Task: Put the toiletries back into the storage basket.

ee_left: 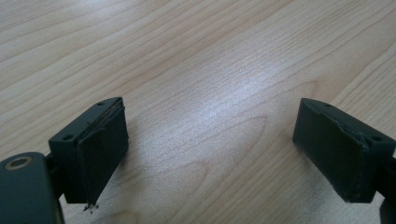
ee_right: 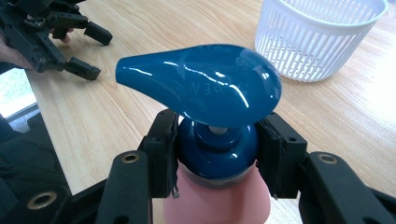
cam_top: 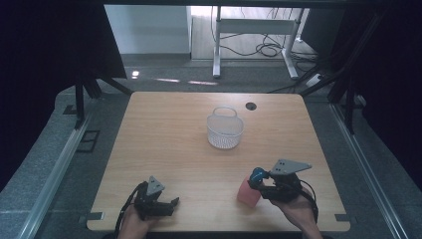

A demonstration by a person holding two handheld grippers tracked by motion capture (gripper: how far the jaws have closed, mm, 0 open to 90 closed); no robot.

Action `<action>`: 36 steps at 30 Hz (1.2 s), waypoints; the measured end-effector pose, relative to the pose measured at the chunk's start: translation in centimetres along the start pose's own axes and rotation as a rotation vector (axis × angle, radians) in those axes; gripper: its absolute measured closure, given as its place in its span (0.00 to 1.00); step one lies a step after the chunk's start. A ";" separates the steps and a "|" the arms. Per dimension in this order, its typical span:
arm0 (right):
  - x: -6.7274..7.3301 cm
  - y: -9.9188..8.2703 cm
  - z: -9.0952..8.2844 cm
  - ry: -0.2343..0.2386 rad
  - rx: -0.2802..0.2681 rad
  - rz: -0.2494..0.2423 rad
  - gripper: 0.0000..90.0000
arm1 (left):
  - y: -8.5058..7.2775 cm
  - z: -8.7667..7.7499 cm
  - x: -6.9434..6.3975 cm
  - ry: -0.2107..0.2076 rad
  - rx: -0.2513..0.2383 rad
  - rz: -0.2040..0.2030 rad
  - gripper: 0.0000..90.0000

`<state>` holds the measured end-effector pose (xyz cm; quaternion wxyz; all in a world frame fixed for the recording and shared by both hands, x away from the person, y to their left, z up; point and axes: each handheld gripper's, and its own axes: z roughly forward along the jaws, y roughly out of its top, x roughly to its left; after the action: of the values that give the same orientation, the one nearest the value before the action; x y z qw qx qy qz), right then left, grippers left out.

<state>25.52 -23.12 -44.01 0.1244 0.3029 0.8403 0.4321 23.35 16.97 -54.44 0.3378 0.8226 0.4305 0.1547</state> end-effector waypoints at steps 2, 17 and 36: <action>-0.1 0.0 -0.1 0.007 -0.004 0.011 0.59 | 0.0 0.0 0.0 0.000 0.000 0.000 0.11; -0.6 1.7 -0.4 0.021 -0.008 0.011 0.59 | 0.0 0.0 0.0 0.000 0.001 0.001 0.11; -2.2 4.4 -0.6 -0.009 -0.027 0.021 0.59 | 0.0 0.0 0.0 0.000 0.002 0.002 0.11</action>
<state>28.74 -22.98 -40.25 0.1277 0.3117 0.8306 0.4435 23.36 16.99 -54.42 0.3368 0.8234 0.4298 0.1544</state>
